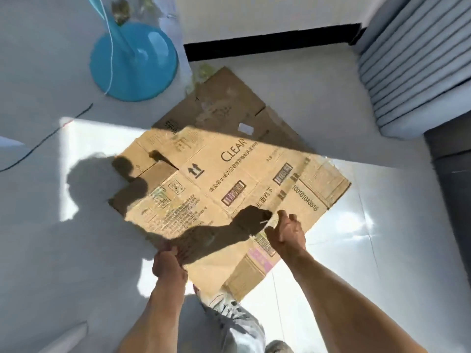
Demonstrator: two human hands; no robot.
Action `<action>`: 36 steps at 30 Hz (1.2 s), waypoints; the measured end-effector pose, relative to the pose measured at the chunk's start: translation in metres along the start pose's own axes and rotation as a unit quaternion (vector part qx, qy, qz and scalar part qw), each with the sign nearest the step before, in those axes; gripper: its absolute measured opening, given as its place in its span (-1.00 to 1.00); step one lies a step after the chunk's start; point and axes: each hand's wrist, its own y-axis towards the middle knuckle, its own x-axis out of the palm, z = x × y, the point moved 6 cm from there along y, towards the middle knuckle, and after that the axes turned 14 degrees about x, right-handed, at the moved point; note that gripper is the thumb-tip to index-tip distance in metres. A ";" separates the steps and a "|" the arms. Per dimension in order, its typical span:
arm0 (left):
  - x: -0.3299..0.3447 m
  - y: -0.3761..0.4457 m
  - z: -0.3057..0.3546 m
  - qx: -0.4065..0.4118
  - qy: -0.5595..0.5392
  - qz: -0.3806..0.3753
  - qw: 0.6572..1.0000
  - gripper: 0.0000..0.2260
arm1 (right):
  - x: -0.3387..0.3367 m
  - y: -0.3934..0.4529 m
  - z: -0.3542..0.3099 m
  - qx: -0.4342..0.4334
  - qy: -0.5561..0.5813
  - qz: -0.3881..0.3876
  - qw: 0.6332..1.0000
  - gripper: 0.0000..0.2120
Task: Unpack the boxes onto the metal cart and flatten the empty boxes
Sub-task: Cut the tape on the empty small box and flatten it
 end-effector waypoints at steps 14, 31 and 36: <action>0.001 0.023 0.181 0.130 0.179 -0.025 0.975 -0.81 | -0.047 0.036 -0.016 0.170 0.059 -0.039 0.983 -0.48; 0.238 0.194 0.331 0.376 0.564 -0.130 0.724 -0.73 | 0.035 0.118 0.010 0.390 0.294 -0.009 0.873 -0.44; 0.268 0.224 0.283 0.401 0.676 -0.190 0.588 -0.58 | 0.077 0.163 -0.016 0.424 0.304 -0.019 0.853 -0.25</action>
